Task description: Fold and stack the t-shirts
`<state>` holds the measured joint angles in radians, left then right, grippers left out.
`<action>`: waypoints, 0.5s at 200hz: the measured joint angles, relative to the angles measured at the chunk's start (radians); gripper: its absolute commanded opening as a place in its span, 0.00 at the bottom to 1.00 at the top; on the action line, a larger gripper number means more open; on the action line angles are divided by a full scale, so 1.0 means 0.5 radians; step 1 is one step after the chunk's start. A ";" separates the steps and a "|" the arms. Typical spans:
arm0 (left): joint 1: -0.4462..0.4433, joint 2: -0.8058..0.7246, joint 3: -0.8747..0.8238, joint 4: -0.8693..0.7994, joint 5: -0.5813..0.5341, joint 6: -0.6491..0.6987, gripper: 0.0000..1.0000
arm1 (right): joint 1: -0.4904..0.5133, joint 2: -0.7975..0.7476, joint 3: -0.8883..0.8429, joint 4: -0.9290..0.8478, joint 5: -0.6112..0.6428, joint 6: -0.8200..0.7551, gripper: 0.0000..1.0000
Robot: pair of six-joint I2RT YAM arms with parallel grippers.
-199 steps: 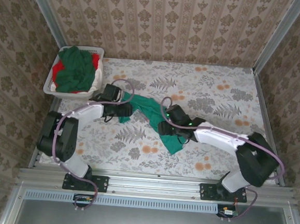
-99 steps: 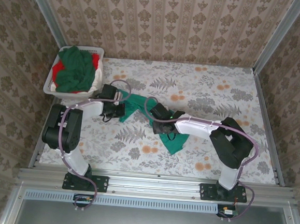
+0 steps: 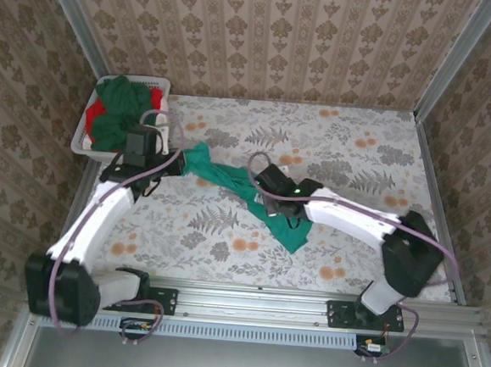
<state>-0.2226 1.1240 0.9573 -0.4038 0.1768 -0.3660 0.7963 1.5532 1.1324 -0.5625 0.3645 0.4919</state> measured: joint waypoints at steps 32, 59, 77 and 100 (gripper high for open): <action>0.024 -0.333 0.247 -0.163 -0.156 0.049 0.00 | -0.020 -0.475 0.024 -0.124 0.144 -0.090 0.00; 0.049 -0.422 0.540 -0.268 -0.281 0.117 0.00 | -0.066 -0.823 0.117 -0.259 0.312 -0.193 0.00; 0.056 -0.442 0.740 -0.303 -0.327 0.167 0.00 | -0.104 -1.056 0.233 -0.305 0.380 -0.273 0.00; 0.055 -0.437 0.976 -0.311 -0.331 0.216 0.00 | -0.148 -1.269 0.407 -0.306 0.407 -0.371 0.00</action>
<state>-0.1951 0.9054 1.4452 -0.5594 0.0113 -0.2581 0.7223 0.9188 1.3361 -0.7155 0.5682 0.3065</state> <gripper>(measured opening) 0.053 0.067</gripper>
